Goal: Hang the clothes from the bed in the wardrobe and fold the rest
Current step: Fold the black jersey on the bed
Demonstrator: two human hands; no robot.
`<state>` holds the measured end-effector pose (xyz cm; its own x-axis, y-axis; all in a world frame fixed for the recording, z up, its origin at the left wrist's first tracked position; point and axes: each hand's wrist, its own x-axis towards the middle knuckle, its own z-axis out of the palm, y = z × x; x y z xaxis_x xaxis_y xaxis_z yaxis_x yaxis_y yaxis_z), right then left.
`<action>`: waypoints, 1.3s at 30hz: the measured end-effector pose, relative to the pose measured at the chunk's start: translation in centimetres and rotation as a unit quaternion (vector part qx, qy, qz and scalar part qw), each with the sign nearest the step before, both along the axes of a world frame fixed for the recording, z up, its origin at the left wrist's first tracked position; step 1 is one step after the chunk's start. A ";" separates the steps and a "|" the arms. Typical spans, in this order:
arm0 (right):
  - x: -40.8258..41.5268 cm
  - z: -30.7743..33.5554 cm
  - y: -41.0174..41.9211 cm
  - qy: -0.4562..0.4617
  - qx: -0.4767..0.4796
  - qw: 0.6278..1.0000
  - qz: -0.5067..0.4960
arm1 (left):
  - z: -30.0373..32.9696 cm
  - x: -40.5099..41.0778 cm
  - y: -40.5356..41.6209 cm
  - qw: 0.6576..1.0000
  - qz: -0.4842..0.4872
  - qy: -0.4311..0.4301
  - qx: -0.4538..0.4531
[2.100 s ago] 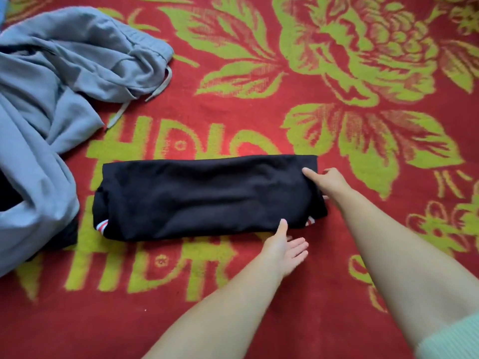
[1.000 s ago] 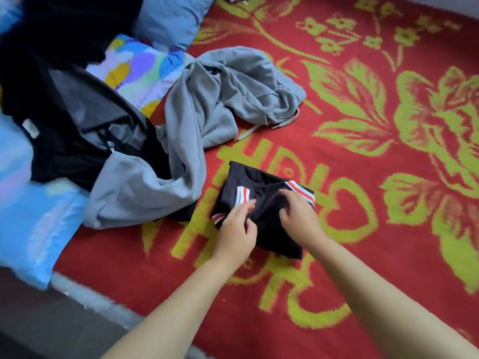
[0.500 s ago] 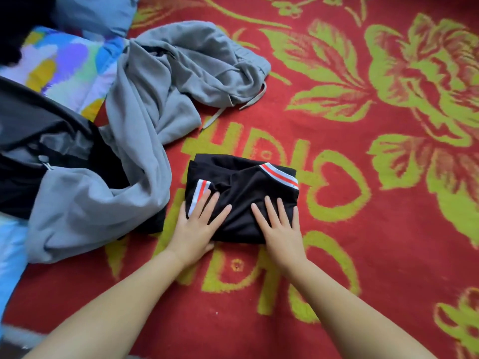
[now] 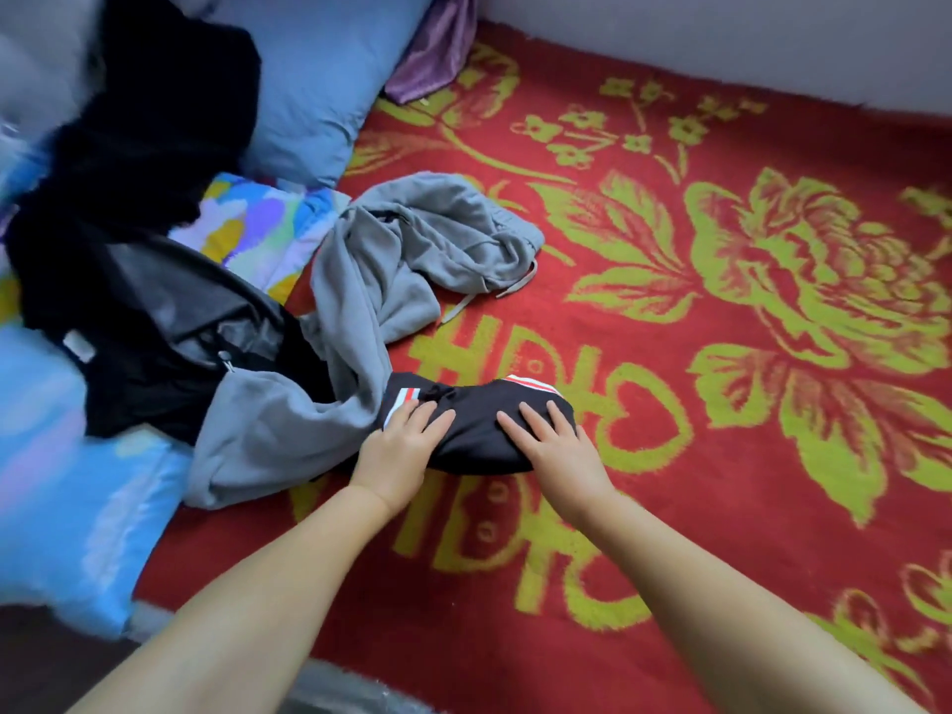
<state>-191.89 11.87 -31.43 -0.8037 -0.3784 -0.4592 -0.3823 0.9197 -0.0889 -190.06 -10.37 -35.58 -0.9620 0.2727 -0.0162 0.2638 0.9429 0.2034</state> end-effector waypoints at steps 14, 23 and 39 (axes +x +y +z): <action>15.4 8.8 -11.8 -0.007 -0.047 0.949 0.311 | 10.3 28.3 -7.0 0.961 0.269 -0.011 -0.066; 33.1 11.3 -21.8 -0.026 -0.059 0.813 0.578 | 13.2 53.4 -6.0 0.831 0.549 -0.048 -0.072; 71.8 11.0 -27.6 -0.071 -0.060 0.668 0.738 | 14.0 93.3 -1.9 0.685 0.714 -0.142 -0.026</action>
<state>-120.11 -15.69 -20.41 0.5347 -0.7518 -0.3859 -0.8449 -0.4671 -0.2607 -96.78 -12.31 -21.57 -0.2032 -0.9512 -0.2324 -0.9785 0.2061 0.0122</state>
